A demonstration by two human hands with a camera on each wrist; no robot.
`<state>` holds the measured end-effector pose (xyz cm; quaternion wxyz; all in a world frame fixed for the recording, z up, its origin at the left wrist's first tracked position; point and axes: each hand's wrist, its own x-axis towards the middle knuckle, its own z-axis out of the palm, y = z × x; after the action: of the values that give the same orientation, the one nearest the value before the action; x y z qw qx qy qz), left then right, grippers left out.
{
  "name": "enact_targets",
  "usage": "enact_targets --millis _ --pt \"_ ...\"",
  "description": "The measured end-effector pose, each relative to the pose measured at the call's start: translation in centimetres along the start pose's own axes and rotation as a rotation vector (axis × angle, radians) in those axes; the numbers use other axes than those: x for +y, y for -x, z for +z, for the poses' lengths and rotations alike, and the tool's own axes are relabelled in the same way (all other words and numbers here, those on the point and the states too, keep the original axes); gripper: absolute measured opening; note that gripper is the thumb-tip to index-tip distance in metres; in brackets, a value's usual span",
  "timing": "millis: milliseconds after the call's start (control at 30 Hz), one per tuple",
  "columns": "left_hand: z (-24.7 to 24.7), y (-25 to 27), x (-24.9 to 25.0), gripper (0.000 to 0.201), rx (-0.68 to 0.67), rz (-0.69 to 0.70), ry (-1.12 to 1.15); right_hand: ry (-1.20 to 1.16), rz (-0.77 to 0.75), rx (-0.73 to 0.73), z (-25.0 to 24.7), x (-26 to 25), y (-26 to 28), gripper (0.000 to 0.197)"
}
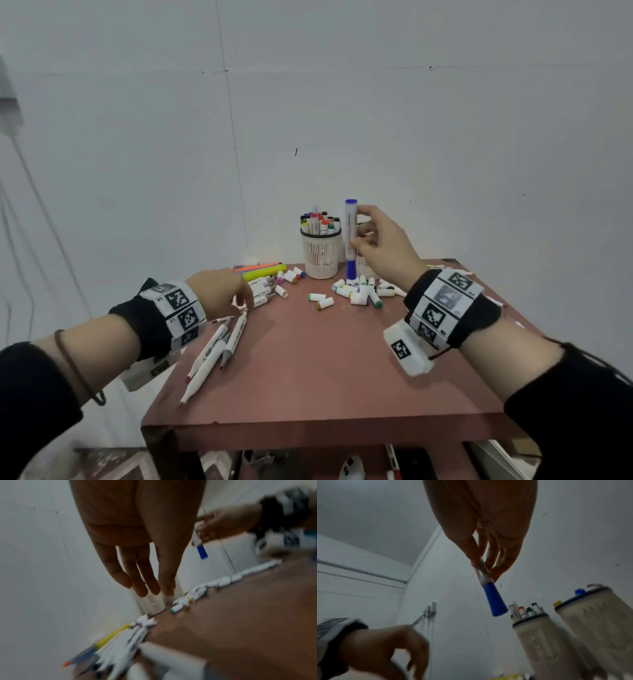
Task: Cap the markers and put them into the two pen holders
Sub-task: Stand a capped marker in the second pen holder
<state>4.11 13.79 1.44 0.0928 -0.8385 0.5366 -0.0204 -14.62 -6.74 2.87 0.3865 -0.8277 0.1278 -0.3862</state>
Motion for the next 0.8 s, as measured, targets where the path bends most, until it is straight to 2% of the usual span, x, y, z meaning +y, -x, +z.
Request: enact_targets --millis 133,367,600,800 --pt "1.1 -1.1 -1.3 0.029 -0.071 -0.014 -0.120 0.060 -0.032 0.056 -0.9 0.7 -2.5 0.055" --pt "2.4 -3.2 -2.6 0.036 -0.179 0.034 -0.062 0.084 -0.101 0.225 -1.6 2.1 -5.9 0.063" --pt "2.4 -4.7 -2.4 0.038 -0.285 0.124 -0.108 0.168 -0.118 0.281 -1.4 4.0 -9.1 0.058" --pt "2.5 -5.3 -1.2 0.045 -0.293 0.196 -0.114 0.255 -0.081 0.285 -0.9 6.3 -11.1 0.052"
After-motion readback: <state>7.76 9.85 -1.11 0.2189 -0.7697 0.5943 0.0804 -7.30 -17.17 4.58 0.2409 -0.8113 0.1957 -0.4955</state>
